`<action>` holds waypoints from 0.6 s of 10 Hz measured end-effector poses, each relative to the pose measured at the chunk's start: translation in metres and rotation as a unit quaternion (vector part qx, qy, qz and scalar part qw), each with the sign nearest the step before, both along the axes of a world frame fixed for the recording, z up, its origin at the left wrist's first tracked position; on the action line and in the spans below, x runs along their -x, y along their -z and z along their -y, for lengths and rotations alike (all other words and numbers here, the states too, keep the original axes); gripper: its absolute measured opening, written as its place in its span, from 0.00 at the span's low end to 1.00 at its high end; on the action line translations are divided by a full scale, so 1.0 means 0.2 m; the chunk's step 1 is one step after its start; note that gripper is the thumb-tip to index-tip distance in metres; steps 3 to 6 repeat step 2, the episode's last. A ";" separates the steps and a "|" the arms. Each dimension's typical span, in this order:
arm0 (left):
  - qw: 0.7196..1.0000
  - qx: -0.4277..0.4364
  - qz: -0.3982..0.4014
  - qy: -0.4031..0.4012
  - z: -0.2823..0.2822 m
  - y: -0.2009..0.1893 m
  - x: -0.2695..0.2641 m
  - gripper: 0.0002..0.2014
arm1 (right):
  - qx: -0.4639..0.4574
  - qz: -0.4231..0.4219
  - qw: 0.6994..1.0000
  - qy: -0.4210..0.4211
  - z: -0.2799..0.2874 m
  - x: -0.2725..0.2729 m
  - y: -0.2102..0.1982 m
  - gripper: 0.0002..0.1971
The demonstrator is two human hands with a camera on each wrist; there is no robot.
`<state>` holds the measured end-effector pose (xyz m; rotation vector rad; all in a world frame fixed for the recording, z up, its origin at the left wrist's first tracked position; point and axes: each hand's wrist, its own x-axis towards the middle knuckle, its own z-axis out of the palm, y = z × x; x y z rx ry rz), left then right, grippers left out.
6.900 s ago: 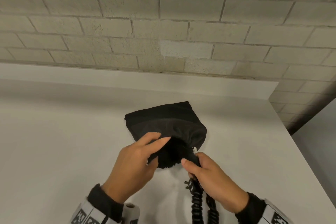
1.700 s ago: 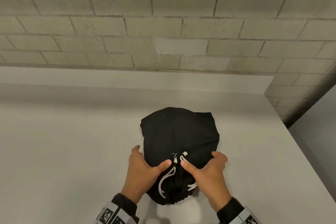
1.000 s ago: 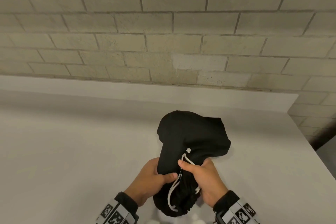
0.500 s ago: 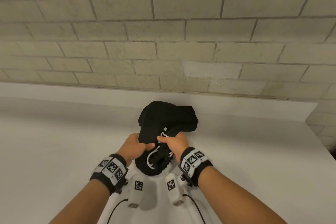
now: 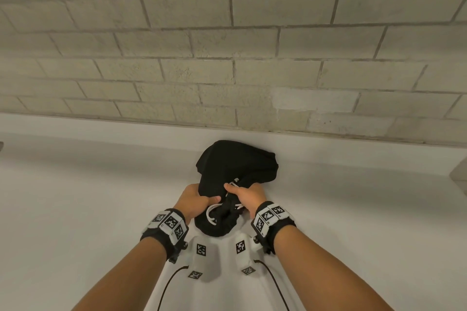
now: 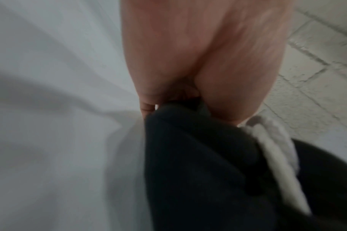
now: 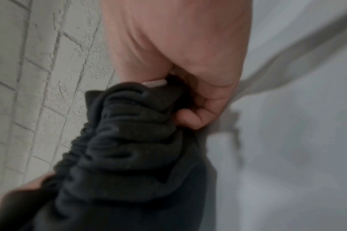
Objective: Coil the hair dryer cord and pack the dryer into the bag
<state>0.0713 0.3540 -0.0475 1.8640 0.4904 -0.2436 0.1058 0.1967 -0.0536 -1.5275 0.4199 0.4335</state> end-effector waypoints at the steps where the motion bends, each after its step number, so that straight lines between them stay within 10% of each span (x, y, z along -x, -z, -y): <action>1: 0.999 -0.030 0.012 -0.001 0.01 0.00 0.03 0.26 | -0.072 -0.023 0.997 0.026 0.04 0.05 -0.03 0.35; 6: 0.996 -0.070 0.027 -0.037 0.01 -0.03 0.09 0.38 | -0.099 -0.033 0.994 0.038 0.12 0.11 -0.03 0.26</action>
